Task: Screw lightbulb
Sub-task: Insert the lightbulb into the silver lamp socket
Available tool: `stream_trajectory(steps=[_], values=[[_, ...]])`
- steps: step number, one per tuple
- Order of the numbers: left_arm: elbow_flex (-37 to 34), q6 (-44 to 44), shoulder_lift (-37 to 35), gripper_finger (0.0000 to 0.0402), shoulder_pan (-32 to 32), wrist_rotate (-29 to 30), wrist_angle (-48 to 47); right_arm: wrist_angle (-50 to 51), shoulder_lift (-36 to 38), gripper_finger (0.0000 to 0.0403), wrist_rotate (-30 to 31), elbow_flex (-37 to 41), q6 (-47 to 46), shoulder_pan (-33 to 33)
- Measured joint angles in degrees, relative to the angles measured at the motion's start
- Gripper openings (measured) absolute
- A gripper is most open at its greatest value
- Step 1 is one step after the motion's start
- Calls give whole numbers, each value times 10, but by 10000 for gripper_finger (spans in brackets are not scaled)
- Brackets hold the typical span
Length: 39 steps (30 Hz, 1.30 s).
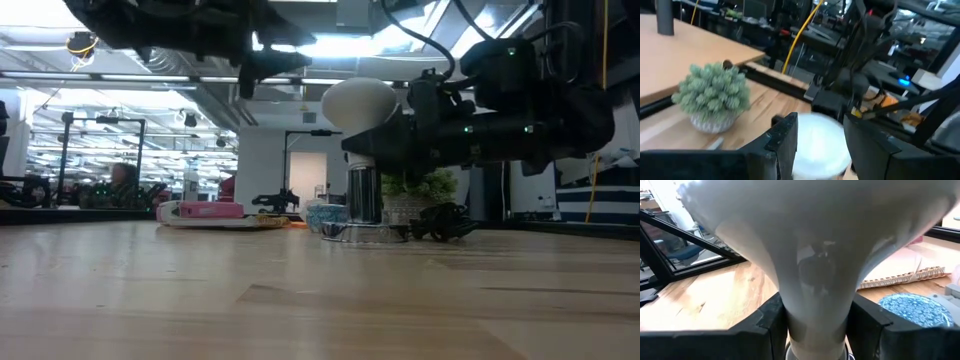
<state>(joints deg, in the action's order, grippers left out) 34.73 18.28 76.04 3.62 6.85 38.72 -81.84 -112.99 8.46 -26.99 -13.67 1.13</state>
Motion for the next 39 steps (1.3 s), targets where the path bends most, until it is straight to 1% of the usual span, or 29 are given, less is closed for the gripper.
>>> stream_trajectory(steps=[2, 6, 11, 17, 21, 26, 34, 39], values=[[14, -11, 13, 150, -5, 0, 1, 2, 0, 159, -2, -3, 1, 0], [52, -37, 63, 150, -13, 0, -1, 5, 0, 159, -5, -4, 4, 0], [98, -42, 122, 150, -8, -1, -4, 7, 0, 159, -12, -4, 5, 0], [137, -42, 177, 150, -5, -22, -17, 7, -1, 159, -15, -4, 5, 0], [150, -39, 179, 150, -5, -22, -57, 7, -1, 159, -16, -4, 5, 0], [151, -35, 178, 150, -5, -22, -67, 7, -1, 160, -18, -3, 4, 0], [151, -34, 178, 150, -5, -20, -73, 21, -4, 192, -24, -2, 5, 0], [151, -34, 178, 150, -5, -20, -75, 21, -4, 198, -25, -2, 4, 0]])
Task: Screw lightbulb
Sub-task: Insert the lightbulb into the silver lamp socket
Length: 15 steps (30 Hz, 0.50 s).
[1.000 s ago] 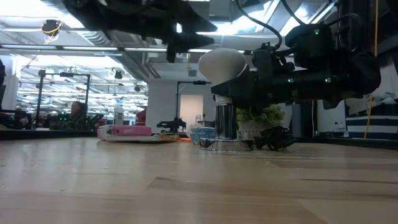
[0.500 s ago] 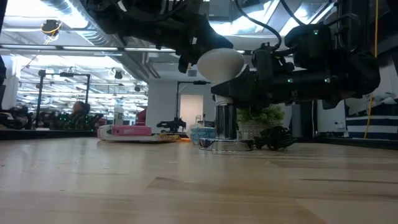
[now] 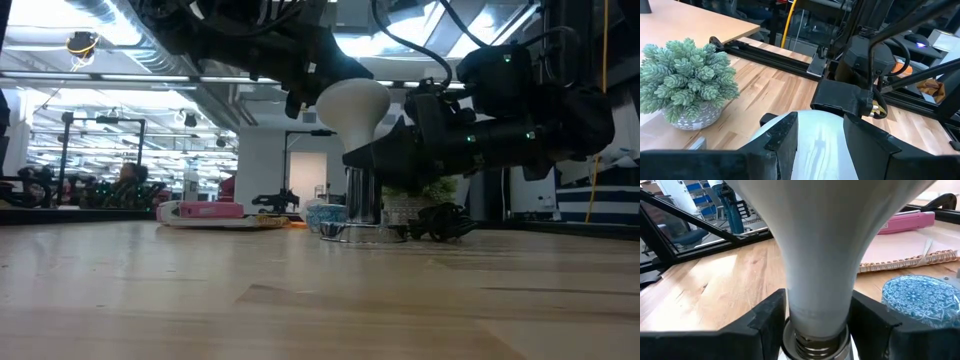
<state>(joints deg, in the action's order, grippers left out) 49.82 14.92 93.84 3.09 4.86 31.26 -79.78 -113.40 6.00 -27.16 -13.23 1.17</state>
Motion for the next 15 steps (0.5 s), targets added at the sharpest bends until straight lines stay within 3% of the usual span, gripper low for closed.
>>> stream_trajectory(steps=[15], values=[[0, -3, 0, 150, 0, -2, -1, -4, 1, 200, -10, 0, -14, -1]])
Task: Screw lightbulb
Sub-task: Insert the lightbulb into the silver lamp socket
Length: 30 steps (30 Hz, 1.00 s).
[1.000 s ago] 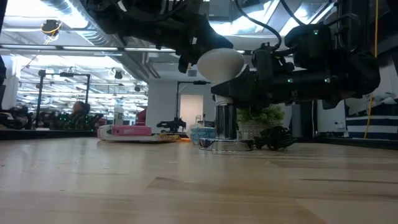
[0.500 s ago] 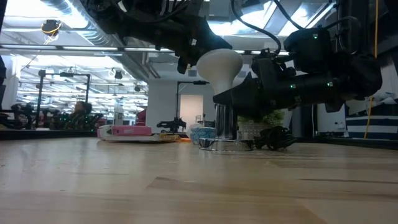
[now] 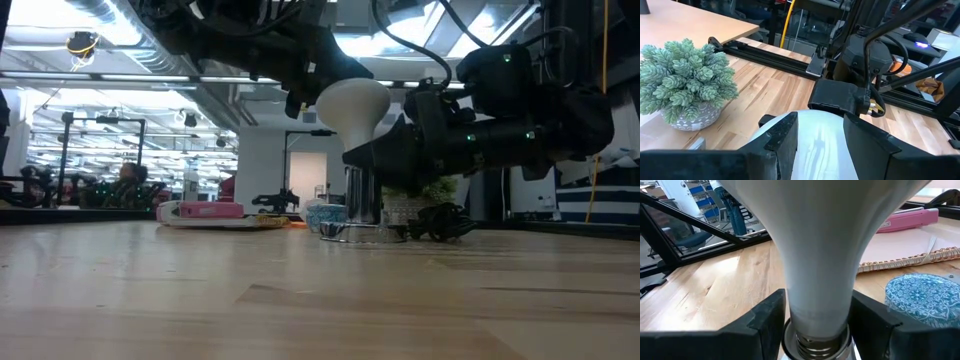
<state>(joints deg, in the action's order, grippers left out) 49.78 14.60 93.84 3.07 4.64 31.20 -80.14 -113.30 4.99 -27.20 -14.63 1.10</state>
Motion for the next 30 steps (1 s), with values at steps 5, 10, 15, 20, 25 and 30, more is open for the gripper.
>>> stream_trajectory(steps=[5, 10, 15, 20, 25, 30], values=[[0, -1, 0, 150, 0, 0, -1, -2, 1, 200, -10, 0, 0, 0], [-1, -1, 0, 150, -1, -2, -1, -6, 2, 200, -12, 9, 0, 0], [-1, -1, 0, 150, -1, -2, -2, -6, 13, 200, 0, 28, -2, 1], [-1, -1, 0, 150, -1, -2, -2, -4, 44, 200, 2, 49, -1, 1], [-1, -1, 0, 150, 0, -1, -2, -3, 66, 200, 4, 68, -1, 1], [-1, -1, 1, 150, 0, -1, -2, -3, 91, 200, 10, 90, -1, 0]])
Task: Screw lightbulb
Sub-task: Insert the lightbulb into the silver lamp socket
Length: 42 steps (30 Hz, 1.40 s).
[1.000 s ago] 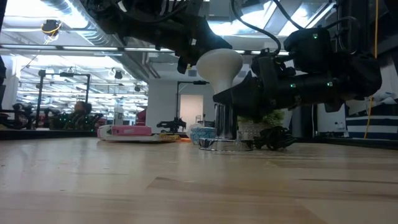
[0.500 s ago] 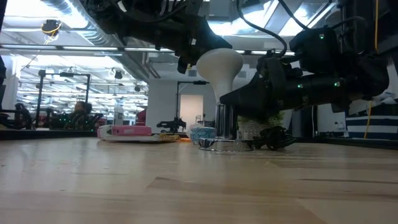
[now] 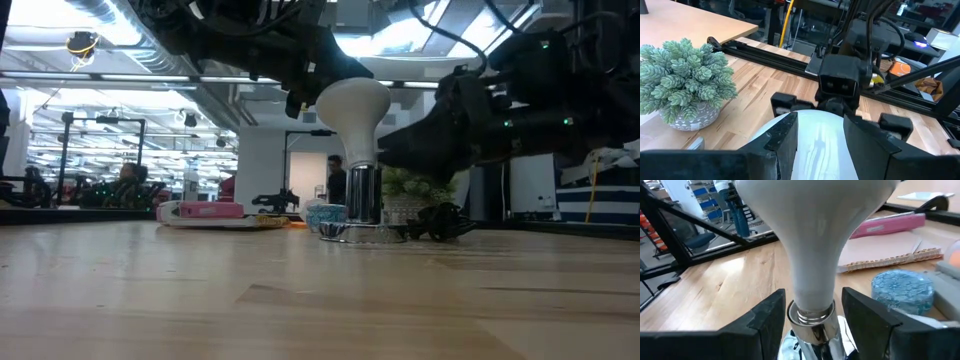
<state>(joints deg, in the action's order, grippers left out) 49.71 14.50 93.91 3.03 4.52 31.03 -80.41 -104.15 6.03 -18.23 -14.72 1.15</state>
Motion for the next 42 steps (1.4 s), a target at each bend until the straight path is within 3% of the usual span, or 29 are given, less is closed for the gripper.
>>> stream_trajectory(steps=[13, 19, 25, 30, 34, 42], values=[[0, -5, 0, 150, 0, 0, 0, -1, 167, 200, 96, 79, 3, 0], [0, -6, 0, 150, 0, 0, 0, 5, 192, 200, 114, 35, 60, 0], [0, -10, 0, 150, -4, 3, 0, 151, 188, 200, 114, -38, 91, 0], [0, -14, 0, 150, -7, 4, 0, 173, 188, 197, 114, -52, 92, 0], [0, -14, 0, 150, -7, 3, 0, 173, 188, 171, 113, -52, 92, 0], [0, -13, 0, 150, -7, 3, 0, 175, 188, 82, 113, -52, 107, 0]])
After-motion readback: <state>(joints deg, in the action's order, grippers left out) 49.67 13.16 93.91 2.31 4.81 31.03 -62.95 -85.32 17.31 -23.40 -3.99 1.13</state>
